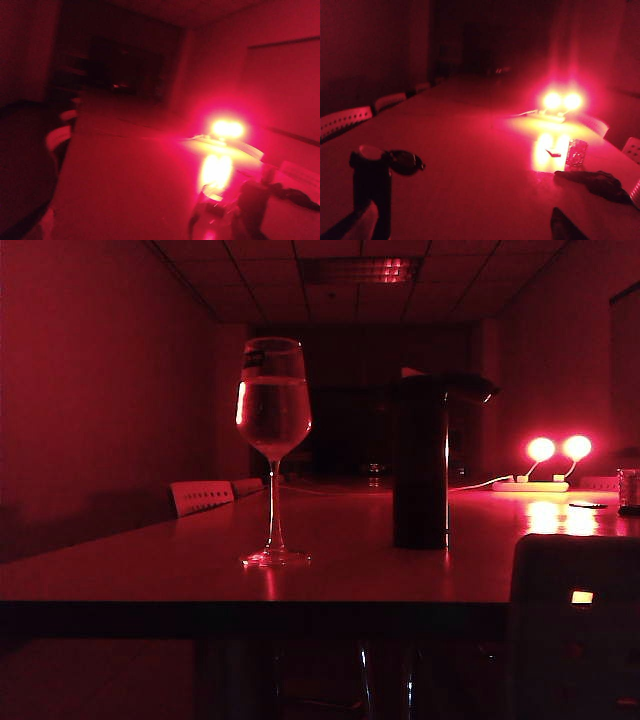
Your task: Pick up the black thermos cup, pour some water from it into the stemmed glass, and then put the thermos cup back on the table.
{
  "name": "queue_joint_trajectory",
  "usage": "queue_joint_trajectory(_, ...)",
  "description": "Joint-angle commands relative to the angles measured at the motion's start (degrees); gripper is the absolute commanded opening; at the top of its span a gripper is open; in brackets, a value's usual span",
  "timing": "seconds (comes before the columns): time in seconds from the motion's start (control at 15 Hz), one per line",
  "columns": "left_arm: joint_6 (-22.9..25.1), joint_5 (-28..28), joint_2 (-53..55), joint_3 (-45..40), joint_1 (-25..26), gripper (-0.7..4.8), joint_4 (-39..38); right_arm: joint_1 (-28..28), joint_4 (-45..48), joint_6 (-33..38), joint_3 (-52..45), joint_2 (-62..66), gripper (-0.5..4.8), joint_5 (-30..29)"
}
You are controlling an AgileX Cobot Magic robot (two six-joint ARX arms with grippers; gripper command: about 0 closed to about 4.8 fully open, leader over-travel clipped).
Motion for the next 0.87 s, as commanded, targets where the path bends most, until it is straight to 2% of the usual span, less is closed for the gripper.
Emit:
queue_joint_trajectory(0.07,-0.4,1.1,8.9,5.7,0.0,4.79,5.9,0.0,4.1,0.2,6.4,9.1,4.79,-3.1)
queue_joint_trajectory(0.2,-0.9,2.5,17.0,10.7,-0.5,4.79,6.6,0.0,13.2,3.2,7.3,14.1,4.79,-8.9)
queue_joint_trajectory(0.33,-1.4,3.0,24.7,13.9,-3.4,4.79,8.9,0.0,18.9,3.6,7.3,19.8,4.79,-9.1)
queue_joint_trajectory(0.47,-1.4,2.2,31.9,15.3,-9.7,4.79,12.9,0.1,23.7,5.4,7.4,25.0,4.79,-9.2)
queue_joint_trajectory(0.53,-1.1,-0.5,35.8,16.0,-13.9,4.79,13.8,0.4,24.7,6.3,7.4,27.7,4.79,-9.2)
queue_joint_trajectory(0.67,3.3,-6.4,42.4,16.3,-21.7,4.79,15.3,4.0,26.8,6.0,7.3,34.8,4.79,-8.7)
queue_joint_trajectory(0.73,4.6,-7.5,45.4,16.3,-24.6,4.79,15.7,5.9,29.6,6.0,7.3,38.8,4.79,-7.9)
queue_joint_trajectory(0.87,4.6,-9.4,50.9,16.3,-28.3,4.79,16.6,9.7,38.1,6.0,7.3,48.7,4.79,-7.4)
